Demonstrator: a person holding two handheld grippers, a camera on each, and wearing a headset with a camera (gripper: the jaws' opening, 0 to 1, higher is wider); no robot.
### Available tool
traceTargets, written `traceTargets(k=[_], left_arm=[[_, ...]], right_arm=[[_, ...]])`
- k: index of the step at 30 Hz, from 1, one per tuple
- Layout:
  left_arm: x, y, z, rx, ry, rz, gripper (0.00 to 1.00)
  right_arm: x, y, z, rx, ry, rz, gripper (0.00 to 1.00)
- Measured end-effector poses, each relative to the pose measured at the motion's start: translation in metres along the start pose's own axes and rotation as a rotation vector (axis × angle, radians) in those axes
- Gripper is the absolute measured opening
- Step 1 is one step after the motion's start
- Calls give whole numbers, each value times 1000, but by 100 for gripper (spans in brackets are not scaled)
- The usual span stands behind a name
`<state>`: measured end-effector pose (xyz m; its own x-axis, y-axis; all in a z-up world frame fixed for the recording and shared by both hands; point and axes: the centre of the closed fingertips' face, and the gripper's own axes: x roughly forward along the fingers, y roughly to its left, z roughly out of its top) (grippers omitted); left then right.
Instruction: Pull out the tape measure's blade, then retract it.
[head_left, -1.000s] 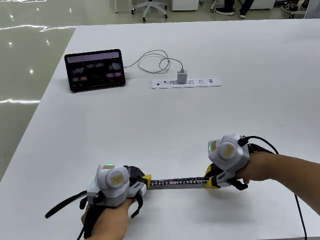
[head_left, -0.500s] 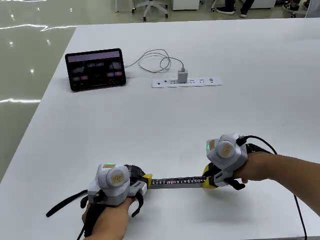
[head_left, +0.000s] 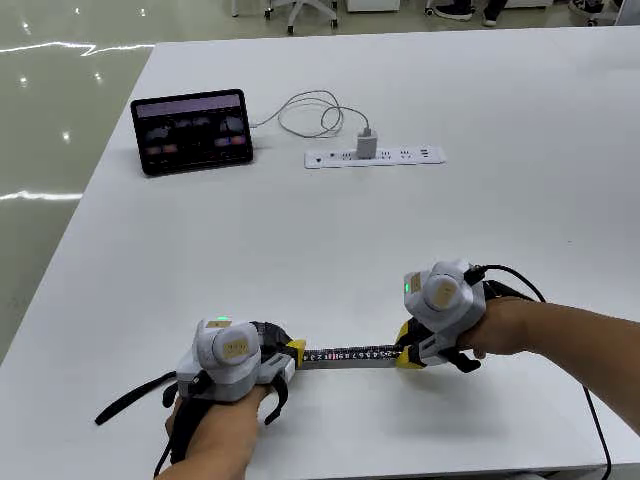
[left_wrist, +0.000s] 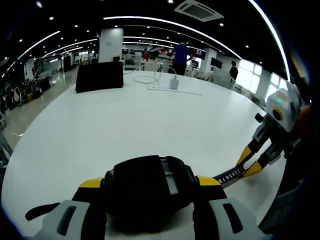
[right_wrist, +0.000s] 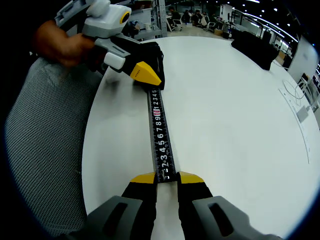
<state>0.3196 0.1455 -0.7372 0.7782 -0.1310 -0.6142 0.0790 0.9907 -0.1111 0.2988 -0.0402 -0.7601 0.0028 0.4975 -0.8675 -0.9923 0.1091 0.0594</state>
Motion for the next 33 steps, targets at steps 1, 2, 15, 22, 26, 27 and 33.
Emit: traceTargets(k=[1, 2, 15, 22, 26, 27, 33], left_arm=[[0, 0, 0, 0, 0, 0, 66], [0, 0, 0, 0, 0, 0, 66], [0, 0, -1, -7, 4, 2, 66], [0, 0, 0, -15, 6, 2, 66], [0, 0, -1, -15, 7, 1, 66], [0, 0, -1, -15, 7, 1, 66], [0, 0, -1, -16, 7, 0, 66]], right_arm=[[0, 0, 0, 0, -1, 0, 11], [1, 1, 2, 1, -2, 0, 11], [6, 1, 8, 11, -18, 1, 11], [9, 1, 14, -1, -34, -2, 11], [11, 1, 16, 2, -35, 0, 11], [11, 2, 17, 1, -34, 0, 11], [13, 3, 20, 1, -33, 0, 12]])
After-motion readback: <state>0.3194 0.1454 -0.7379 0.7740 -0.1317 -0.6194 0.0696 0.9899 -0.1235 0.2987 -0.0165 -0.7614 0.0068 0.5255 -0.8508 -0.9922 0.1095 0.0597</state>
